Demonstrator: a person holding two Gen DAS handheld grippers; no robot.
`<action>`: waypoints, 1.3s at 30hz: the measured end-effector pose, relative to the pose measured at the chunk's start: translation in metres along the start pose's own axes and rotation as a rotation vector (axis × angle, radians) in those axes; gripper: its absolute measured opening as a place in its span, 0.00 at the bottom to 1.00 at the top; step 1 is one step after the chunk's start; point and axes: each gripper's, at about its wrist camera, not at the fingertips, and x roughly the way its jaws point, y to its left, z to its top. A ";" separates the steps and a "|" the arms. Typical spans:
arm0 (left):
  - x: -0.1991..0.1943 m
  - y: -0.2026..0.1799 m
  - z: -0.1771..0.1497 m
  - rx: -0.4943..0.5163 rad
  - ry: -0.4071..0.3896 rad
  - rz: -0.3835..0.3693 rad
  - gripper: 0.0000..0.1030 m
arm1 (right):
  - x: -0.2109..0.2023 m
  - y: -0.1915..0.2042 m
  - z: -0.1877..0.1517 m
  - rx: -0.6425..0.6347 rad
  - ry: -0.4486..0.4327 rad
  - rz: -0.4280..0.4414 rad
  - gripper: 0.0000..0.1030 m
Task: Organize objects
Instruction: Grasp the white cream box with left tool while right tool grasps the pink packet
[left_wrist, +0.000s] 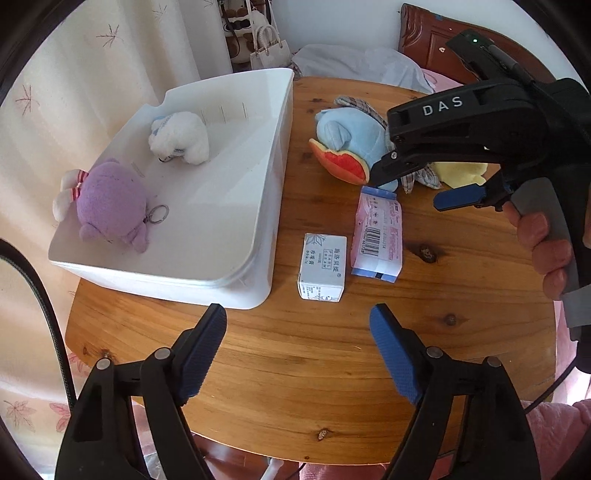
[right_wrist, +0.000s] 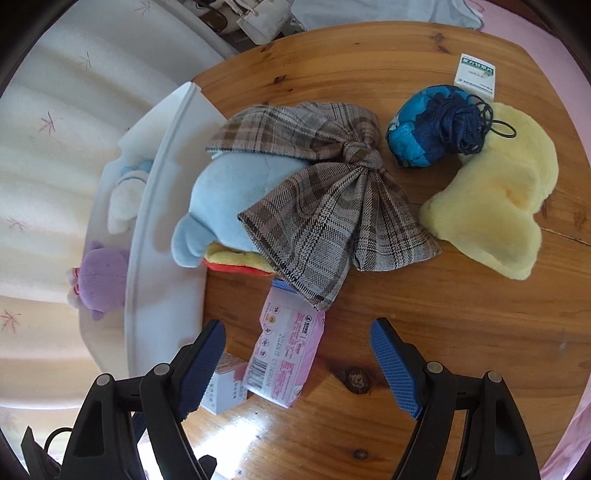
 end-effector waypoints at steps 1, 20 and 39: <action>0.000 0.000 -0.003 -0.001 -0.003 -0.014 0.80 | 0.002 0.001 -0.001 -0.008 0.001 -0.003 0.79; 0.028 -0.012 -0.012 0.074 -0.024 0.001 0.66 | 0.021 0.008 -0.007 -0.115 0.005 -0.099 0.71; 0.039 -0.027 -0.005 0.087 -0.028 -0.015 0.59 | 0.021 0.013 -0.006 -0.251 -0.023 -0.149 0.54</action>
